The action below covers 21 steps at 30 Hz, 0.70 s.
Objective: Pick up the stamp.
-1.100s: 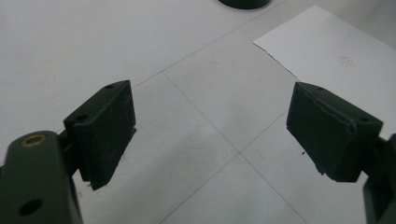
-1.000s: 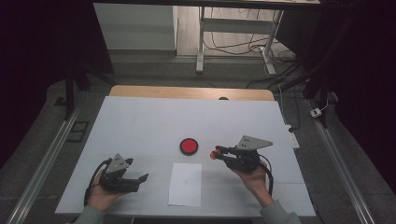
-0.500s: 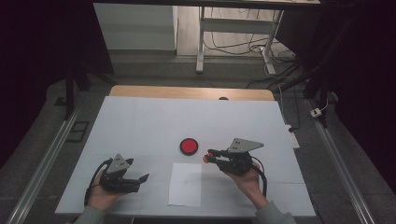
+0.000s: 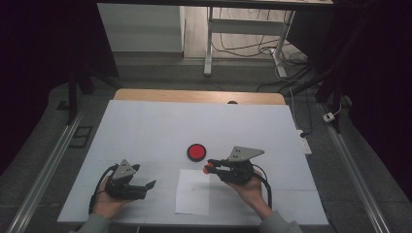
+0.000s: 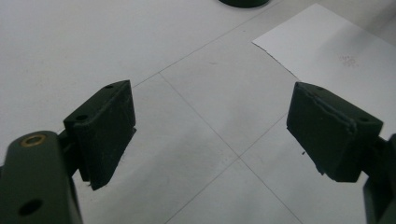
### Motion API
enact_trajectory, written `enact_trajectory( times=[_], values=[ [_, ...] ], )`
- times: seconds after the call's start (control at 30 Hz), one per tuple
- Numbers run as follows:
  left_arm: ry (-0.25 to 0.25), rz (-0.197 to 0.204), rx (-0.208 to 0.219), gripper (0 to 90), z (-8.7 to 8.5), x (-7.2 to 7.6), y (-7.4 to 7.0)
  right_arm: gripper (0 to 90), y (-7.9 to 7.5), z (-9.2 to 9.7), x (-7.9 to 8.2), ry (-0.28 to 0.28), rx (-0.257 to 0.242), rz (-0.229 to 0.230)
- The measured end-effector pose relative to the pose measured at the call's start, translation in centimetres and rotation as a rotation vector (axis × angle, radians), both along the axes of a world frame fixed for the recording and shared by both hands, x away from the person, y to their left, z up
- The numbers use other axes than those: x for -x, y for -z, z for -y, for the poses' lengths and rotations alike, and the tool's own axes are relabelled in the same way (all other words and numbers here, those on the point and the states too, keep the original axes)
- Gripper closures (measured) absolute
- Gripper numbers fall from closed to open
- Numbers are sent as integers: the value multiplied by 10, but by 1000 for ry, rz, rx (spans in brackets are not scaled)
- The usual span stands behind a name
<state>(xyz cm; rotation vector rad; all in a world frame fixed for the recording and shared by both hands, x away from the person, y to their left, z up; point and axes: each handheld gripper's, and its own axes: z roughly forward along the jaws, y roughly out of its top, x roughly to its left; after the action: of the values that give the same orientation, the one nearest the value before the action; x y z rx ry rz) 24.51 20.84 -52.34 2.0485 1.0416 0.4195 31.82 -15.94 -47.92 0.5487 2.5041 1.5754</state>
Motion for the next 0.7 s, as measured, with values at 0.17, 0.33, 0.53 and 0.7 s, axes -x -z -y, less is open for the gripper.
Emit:
enact_trajectory(
  times=[0.17, 0.33, 0.53, 0.7],
  values=[
    [4, 3, 1, 161, 0, 0, 0, 721, 0, -1, 1, 1, 1, 2],
    [8, 4, -1, 161, 0, -1, 0, 720, 1, 0, 1, 4, -2, 4],
    [13, 9, 0, 161, 3, -1, -2, 720, 0, 1, 2, 5, -3, 5],
    [18, 15, 2, 161, 4, 0, -3, 720, 0, 1, 2, 6, -11, 11]
  ],
)
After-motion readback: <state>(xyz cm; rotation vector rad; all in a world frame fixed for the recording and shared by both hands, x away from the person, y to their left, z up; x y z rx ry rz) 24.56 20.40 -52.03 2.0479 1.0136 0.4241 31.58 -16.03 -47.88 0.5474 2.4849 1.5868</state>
